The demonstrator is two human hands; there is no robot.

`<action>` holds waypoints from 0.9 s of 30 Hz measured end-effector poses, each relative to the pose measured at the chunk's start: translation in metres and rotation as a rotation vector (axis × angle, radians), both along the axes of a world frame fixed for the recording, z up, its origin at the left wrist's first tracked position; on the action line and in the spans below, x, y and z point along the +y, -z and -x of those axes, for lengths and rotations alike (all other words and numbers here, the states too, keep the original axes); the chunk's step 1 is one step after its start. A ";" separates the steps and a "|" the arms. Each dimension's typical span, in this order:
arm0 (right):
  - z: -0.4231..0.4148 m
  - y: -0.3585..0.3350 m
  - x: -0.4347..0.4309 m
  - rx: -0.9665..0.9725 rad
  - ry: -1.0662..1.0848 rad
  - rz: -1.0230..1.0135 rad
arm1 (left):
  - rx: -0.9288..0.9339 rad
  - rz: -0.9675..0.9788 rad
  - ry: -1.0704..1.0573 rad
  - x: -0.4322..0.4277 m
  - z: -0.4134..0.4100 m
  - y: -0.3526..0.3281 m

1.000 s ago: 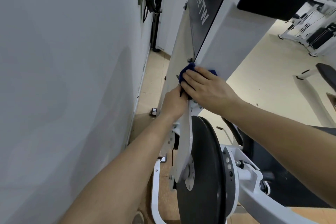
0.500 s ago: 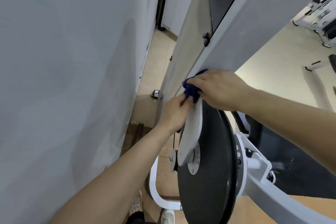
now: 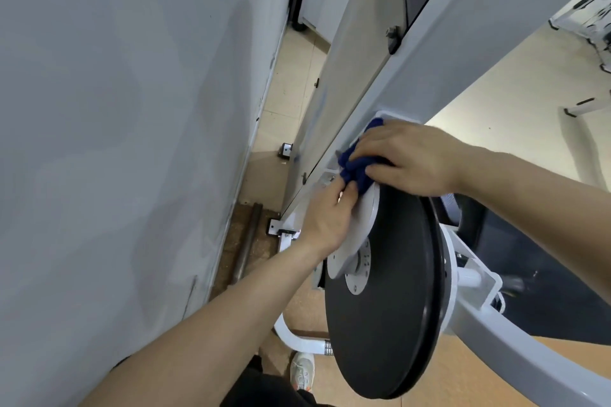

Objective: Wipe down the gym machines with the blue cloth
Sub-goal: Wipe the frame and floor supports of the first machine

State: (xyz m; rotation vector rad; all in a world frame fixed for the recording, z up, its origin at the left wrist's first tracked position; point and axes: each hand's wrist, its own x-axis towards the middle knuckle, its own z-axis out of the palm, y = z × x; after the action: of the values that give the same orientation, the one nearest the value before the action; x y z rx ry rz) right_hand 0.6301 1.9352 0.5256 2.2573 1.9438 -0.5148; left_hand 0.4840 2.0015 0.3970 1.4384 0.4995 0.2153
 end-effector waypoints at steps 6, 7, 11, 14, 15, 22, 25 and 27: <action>-0.011 0.003 0.009 -0.097 -0.158 -0.004 | -0.029 0.077 -0.004 -0.002 -0.003 0.006; -0.017 0.006 0.013 -0.134 -0.150 -0.015 | -0.026 0.101 -0.016 0.003 -0.018 0.005; -0.029 0.010 0.017 -0.147 -0.046 -0.038 | 0.001 0.188 -0.038 0.016 -0.056 0.011; -0.019 0.010 0.012 -0.074 -0.018 -0.046 | -0.012 0.165 -0.027 0.011 -0.038 0.008; -0.014 0.010 0.011 -0.078 -0.030 -0.044 | -0.020 0.155 -0.027 0.007 -0.028 0.007; 0.023 0.010 0.011 -0.223 -0.282 0.165 | 0.013 0.120 -0.073 -0.037 0.041 0.035; 0.046 0.011 0.010 -0.276 -0.403 0.250 | -0.030 0.175 -0.167 -0.054 0.059 0.040; 0.057 0.014 0.008 -0.278 -0.439 0.283 | -0.028 0.228 -0.197 -0.061 0.063 0.042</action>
State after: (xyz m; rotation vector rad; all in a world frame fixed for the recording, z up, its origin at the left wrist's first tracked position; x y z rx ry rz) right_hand 0.5733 1.9437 0.5112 1.5760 1.9873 -0.3664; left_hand 0.4207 1.9407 0.3554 1.1632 0.6225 0.3247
